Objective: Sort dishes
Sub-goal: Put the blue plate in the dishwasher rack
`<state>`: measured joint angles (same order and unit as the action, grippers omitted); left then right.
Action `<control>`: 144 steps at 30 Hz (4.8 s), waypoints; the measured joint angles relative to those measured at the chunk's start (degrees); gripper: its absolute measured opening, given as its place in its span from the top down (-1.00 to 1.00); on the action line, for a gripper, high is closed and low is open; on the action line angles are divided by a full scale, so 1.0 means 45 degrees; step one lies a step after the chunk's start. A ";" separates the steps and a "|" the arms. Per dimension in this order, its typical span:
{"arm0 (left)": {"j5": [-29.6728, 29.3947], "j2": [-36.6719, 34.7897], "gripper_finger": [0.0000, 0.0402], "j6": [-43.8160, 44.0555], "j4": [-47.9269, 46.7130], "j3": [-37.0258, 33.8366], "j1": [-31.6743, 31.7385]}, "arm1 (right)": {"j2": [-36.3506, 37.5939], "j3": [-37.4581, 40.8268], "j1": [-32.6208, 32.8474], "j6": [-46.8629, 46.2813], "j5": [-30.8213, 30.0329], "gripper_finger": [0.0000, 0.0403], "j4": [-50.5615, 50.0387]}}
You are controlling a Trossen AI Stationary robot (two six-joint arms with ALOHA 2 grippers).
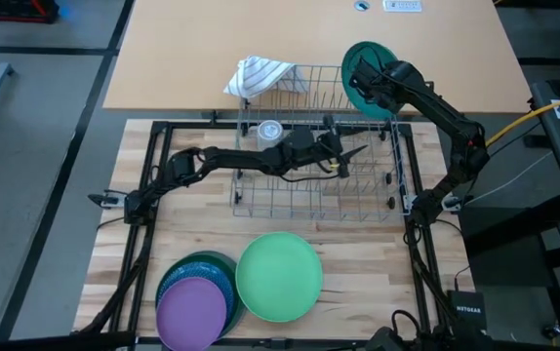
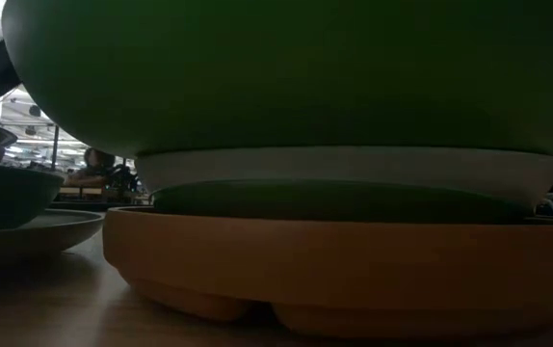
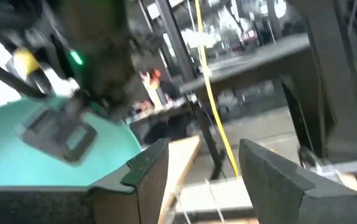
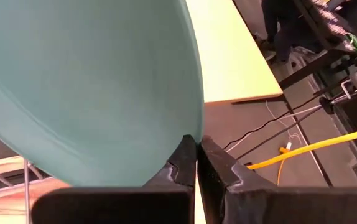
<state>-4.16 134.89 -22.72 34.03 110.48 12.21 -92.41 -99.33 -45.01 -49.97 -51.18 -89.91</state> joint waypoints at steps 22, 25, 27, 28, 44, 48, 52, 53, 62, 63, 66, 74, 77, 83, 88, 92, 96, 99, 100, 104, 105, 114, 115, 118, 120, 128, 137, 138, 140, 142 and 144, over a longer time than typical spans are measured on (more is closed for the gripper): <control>-0.0513 -0.0014 0.09 -0.0057 -0.0365 0.0000 -0.0197 | 0.0022 -0.3144 0.0013 -0.0668 0.2290 0.98 -0.0039; -0.1469 -0.0042 0.09 -0.0591 -0.0364 0.0000 -0.0214 | 0.0022 -0.3172 0.0019 -0.0949 0.2834 0.98 -0.0037; -0.2156 -0.0058 0.09 -0.1263 -0.0304 0.0000 -0.0214 | 0.0022 -0.3172 0.0019 -0.1134 0.3162 0.98 -0.0039; -0.2463 -0.0063 0.09 -0.1643 -0.0289 0.0000 -0.0214 | 0.0022 -0.3172 0.0019 -0.1176 0.3324 0.98 -0.0039; -0.3287 -0.0073 0.09 -0.1946 -0.1189 -0.0005 0.0152 | 0.0022 -0.3177 0.0015 -0.2016 0.5526 0.98 -0.0028; -0.3328 -0.0073 0.09 -0.1944 -0.1914 -0.0010 0.0295 | 0.0022 -0.3181 0.0015 -0.2234 0.6048 0.98 -0.0019; -0.3404 -0.0073 0.09 -0.1905 -0.2455 -0.0010 0.0445 | 0.0022 -0.3181 0.0015 -0.2236 0.6295 0.98 0.0010; -0.3416 -0.0073 0.09 -0.1905 -0.2513 -0.0015 0.0482 | 0.0022 -0.3181 0.0015 -0.2236 0.6296 0.98 0.0005; -0.3411 -0.0078 0.30 -0.1949 -0.2778 -0.0015 0.0746 | 0.0022 -0.3181 0.0015 -0.2188 0.6291 0.98 -0.0003; -0.3411 -0.0078 0.37 -0.1948 -0.2863 -0.0015 0.0778 | 0.0022 -0.3181 0.0015 -0.2188 0.6296 0.98 -0.0005; -0.3425 -0.0078 0.58 -0.1958 -0.3171 -0.0015 0.0834 | 0.0022 -0.3181 0.0015 -0.2183 0.6296 0.98 -0.0005; -0.3441 -0.0078 0.93 -0.1903 -0.3486 -0.0024 0.0865 | 0.0027 -0.3181 0.0015 -0.1781 0.6040 0.98 -0.0019; -0.3428 -0.0078 0.96 -0.1978 -0.3352 -0.0024 0.0865 | 0.0066 -0.3181 0.0015 -0.1474 0.5302 0.98 -0.0005; -0.3416 -0.0078 0.97 -0.1792 -0.2170 -0.0024 0.0784 | 0.0433 -0.3181 -0.0005 -0.1031 0.3017 0.98 0.0002; -0.3419 -0.0406 0.98 0.0172 -0.1054 -0.0024 0.0729 | 0.1068 -0.3181 -0.0005 -0.0791 0.1267 0.98 0.0011; -0.2634 -0.0842 0.98 0.2975 -0.0244 -0.0013 0.0823 | 0.1711 -0.3181 -0.0005 -0.0504 0.0599 0.98 0.0054; -0.0826 -0.0840 0.99 0.7286 0.1627 0.0000 0.1067 | 0.2347 -0.3181 -0.0005 -0.0454 0.0617 0.97 0.0042; -0.0641 -0.0850 0.99 1.0378 0.1906 0.0000 0.1208 | 0.2804 -0.3181 -0.0005 -0.0449 0.0705 0.97 -0.0020; -0.0619 -0.0850 0.99 1.1091 0.1883 0.0000 0.1260 | 0.2953 -0.3181 -0.0005 -0.0450 0.0751 0.97 -0.0024; -0.0621 -0.0811 0.99 1.3716 0.1867 -0.0005 0.1402 | 0.3485 -0.3181 -0.0005 -0.0454 0.1149 0.97 -0.0029; -0.0644 -0.0811 0.99 1.4205 0.1969 -0.0003 0.1437 | 0.3594 -0.3181 -0.0005 -0.0454 0.1242 0.97 -0.0028; -0.2423 -0.0811 0.99 1.8004 0.2021 -0.0004 0.1958 | 0.3923 -0.3181 0.0010 0.0284 0.2050 0.97 -0.0015; -0.2612 -0.0811 0.99 1.8272 0.1996 -0.0004 0.2024 | 0.3894 -0.3181 0.0010 0.0467 0.2084 0.97 0.0029; -0.3249 -0.0811 0.99 1.8773 0.1874 0.0000 0.2236 | 0.3813 -0.3179 0.0010 0.0958 0.2200 0.97 0.0383; -0.3444 -0.0811 0.99 1.9010 0.1875 -0.0001 0.2337 | 0.3760 -0.3174 0.0010 0.1358 0.2274 0.97 0.0873; -0.4306 -0.0811 0.99 1.9821 0.1915 0.0000 0.2526 | 0.3609 -0.3167 -0.0005 0.2618 0.3006 0.97 0.3165; -0.4505 0.0674 0.99 1.9751 0.1457 0.2352 0.2409 | 0.2962 -0.3167 -0.0005 0.2937 0.3386 0.97 0.3594; -0.4484 0.0859 0.99 1.9551 0.1151 0.2795 0.2383 | 0.2881 -0.3167 -0.0005 0.2940 0.3386 0.97 0.3582; -0.4472 0.1247 0.99 1.9480 0.0748 0.3627 0.2370 | 0.2780 -0.3164 -0.0005 0.2977 0.3389 0.97 0.3582; -0.4432 0.1514 0.99 1.9381 0.0558 0.4169 0.2403 | 0.2725 -0.3164 -0.0005 0.3181 0.3386 0.97 0.3580; -0.4422 0.1682 0.99 1.9210 0.0422 0.4458 0.2489 | 0.2683 -0.3162 -0.0005 0.3218 0.3370 0.97 0.3585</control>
<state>-24.06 142.46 63.73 35.93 130.54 23.41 -80.34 -113.56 -45.04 -35.48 -36.02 -73.78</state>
